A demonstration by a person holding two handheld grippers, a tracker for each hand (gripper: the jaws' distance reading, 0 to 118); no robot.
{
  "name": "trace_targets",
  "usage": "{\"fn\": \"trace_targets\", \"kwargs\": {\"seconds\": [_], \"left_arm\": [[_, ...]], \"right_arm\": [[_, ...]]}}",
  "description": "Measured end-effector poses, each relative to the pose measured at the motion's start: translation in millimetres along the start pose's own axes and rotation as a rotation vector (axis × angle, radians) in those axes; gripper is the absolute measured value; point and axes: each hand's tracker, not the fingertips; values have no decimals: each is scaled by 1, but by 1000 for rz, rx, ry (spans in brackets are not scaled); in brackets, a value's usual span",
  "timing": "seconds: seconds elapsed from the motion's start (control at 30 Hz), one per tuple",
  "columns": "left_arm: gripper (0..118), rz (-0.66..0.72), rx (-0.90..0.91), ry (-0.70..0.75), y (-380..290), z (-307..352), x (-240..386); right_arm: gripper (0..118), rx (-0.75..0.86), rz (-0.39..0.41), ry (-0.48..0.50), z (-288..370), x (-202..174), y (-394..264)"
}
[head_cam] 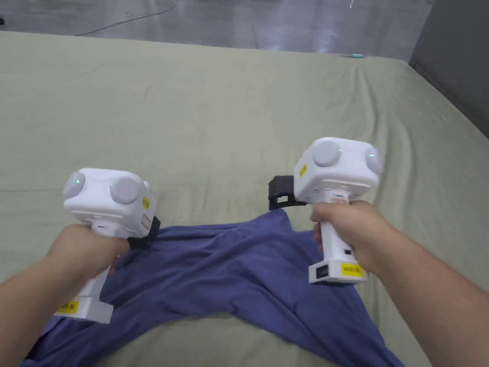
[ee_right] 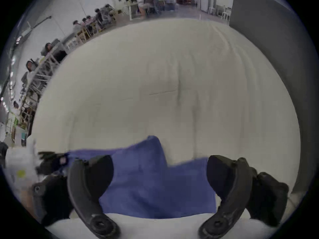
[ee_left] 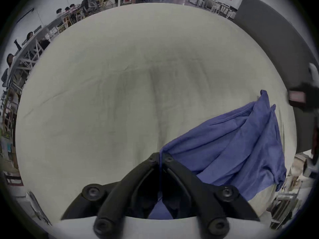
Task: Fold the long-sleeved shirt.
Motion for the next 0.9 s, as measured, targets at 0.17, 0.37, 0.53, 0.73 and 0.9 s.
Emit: {"fn": "trace_targets", "kwargs": {"seconds": [0.17, 0.37, 0.53, 0.73, 0.9], "left_arm": [[0, -9, -7, -6, -2, -5, 1], [0, 30, 6, -15, 8, 4, -4], [0, 104, 63, -102, 19, 59, -18], [0, 83, 203, -221, -13, 182, -22], [0, -59, 361, -201, -50, 277, 9]], "right_arm": [[52, -147, -51, -1, -59, -13, 4], [1, -5, 182, -106, -11, -27, -10], [1, 143, 267, 35, 96, -10, -59], [1, 278, 270, 159, 227, 29, -122], [1, 438, 325, 136, 323, 25, -142]]}}
